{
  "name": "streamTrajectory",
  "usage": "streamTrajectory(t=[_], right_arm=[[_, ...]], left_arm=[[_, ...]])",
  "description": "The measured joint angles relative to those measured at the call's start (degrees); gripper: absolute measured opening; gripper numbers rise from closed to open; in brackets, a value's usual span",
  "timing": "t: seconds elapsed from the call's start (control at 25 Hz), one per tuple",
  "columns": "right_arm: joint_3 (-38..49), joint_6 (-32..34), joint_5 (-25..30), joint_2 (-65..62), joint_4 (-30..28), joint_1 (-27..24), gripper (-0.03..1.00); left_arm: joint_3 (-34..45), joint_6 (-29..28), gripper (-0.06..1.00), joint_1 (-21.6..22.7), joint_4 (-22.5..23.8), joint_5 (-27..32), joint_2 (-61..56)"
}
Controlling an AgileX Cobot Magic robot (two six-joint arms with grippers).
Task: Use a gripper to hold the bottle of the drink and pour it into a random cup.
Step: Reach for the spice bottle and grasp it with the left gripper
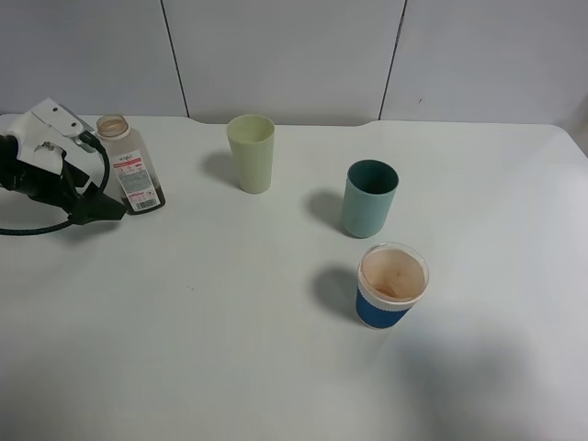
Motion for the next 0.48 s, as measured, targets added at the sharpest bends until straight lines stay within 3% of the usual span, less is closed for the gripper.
streamTrajectory(t=[0.48], right_arm=[[0.0, 0.0, 0.0, 0.0, 0.0, 0.0, 0.99]], left_arm=[[-0.06, 11.7, 0.98, 0.11, -14.01, 4.44, 1.86]])
